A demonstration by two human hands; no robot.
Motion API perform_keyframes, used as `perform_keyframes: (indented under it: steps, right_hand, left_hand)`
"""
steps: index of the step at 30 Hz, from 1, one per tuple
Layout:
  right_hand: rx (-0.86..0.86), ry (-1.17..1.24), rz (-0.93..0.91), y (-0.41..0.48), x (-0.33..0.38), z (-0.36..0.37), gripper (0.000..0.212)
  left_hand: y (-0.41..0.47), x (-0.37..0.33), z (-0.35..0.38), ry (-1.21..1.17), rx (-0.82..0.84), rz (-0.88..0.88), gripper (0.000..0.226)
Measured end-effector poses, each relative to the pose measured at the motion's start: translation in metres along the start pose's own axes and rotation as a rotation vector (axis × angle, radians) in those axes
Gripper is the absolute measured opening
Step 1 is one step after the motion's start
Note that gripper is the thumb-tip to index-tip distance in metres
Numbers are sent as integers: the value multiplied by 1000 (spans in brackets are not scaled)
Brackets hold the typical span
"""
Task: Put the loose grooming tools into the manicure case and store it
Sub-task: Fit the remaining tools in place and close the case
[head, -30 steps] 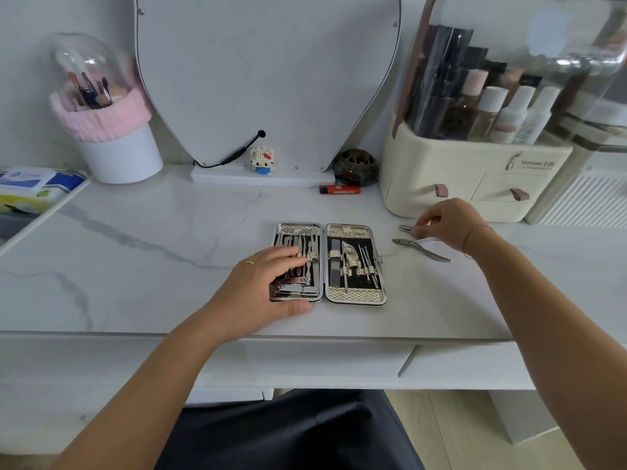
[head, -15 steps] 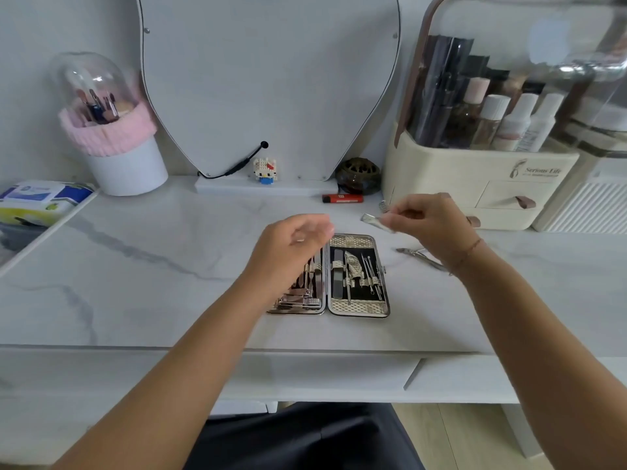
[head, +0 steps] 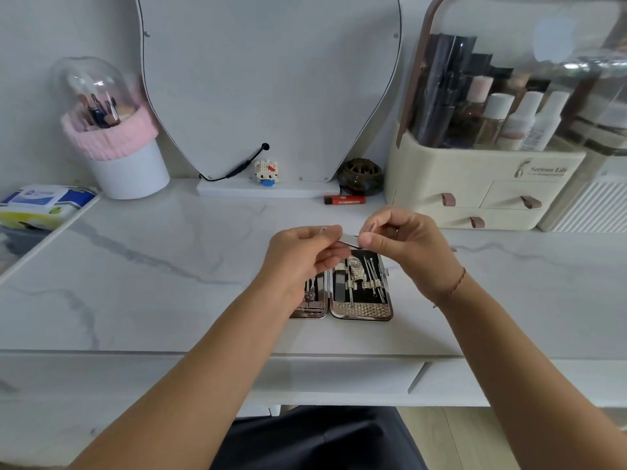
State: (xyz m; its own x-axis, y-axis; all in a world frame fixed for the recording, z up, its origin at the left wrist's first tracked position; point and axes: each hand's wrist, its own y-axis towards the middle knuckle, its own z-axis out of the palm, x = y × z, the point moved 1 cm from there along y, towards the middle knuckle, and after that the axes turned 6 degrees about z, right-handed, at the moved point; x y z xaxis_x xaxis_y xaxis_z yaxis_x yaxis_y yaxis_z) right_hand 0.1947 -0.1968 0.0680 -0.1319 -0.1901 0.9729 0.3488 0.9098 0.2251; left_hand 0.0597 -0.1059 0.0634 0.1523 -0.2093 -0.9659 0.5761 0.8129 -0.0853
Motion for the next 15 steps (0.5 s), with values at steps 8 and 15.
perform_keyframes:
  steps: [8,15]
  right_hand:
    - [-323,35,52,-1,-10,6,7]
    - [-316,36,139,8,-14,-5,21]
  left_hand:
    - [5,6,4,-191,-6,-55,10]
    - [10,6,3,37,84,5,11]
